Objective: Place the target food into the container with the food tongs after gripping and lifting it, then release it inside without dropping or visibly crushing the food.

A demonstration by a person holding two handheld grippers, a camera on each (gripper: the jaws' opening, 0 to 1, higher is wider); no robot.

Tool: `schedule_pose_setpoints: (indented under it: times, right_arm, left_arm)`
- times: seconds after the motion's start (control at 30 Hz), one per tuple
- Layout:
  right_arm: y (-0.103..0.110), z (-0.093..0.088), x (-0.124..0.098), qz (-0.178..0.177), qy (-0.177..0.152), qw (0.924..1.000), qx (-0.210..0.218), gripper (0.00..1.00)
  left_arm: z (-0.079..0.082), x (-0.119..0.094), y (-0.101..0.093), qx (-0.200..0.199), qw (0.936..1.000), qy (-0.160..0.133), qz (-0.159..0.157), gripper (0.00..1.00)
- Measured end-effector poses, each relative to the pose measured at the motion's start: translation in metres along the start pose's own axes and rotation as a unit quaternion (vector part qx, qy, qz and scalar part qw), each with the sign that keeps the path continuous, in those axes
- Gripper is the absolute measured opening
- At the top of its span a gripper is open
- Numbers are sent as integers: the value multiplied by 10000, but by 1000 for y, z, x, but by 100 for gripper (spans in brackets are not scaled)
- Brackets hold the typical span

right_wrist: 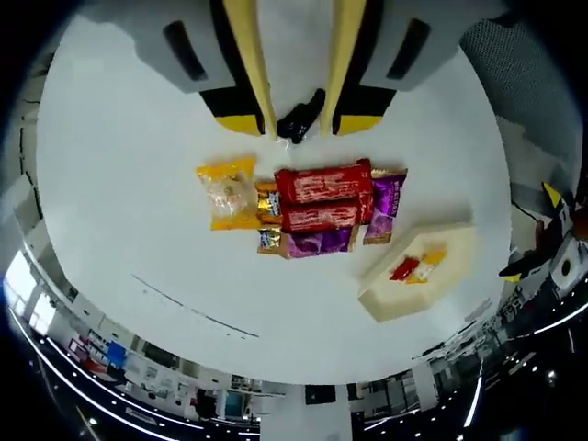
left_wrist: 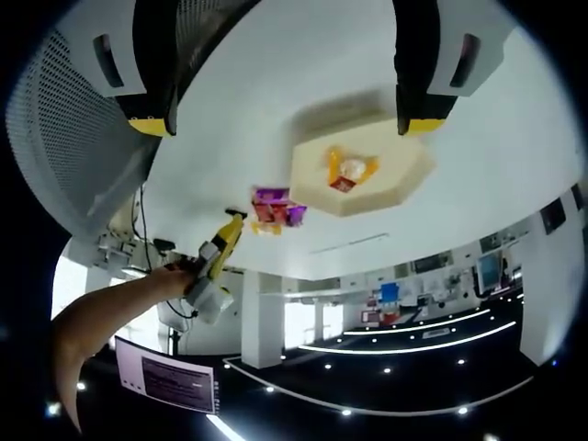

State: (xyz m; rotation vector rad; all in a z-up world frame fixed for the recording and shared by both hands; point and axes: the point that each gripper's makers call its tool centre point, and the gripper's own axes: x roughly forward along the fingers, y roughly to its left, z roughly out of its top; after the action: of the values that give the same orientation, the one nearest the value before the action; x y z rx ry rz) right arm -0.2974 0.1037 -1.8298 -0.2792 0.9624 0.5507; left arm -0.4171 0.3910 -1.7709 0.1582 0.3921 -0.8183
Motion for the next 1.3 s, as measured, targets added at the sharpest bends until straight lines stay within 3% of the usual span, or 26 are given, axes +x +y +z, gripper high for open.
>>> schedule_pose_setpoints:
  times: [0.33, 0.43, 0.5, 0.97, 1.07, 1.3]
  right_arm:
    - [-2, -1, 6, -20, -41, 9973, 736, 28]
    - [1, -2, 6, -66, -3, 9986, 525, 25]
    - [1, -2, 6, -151, 59, 9998, 151, 22]
    - [-4, 0, -5, -134, 15, 9994, 312, 20]
    - [-6, 4, -12, -66, -7, 9994, 330, 20]
    - [-12, 29, -31, 22, -196, 9998, -67, 20]
  left_arm:
    - [-2, 0, 0, 3, 10000, 48, -2, 95]
    - [-2, 0, 0, 14, 10000, 54, -5, 95]
    - [-2, 0, 0, 15, 10000, 55, 3, 95]
    - [-3, 0, 0, 28, 10000, 62, -2, 95]
    - [-4, 0, -1, 25, 10000, 85, -10, 95]
    - [-8, 1, -1, -157, 9997, 192, -58, 99]
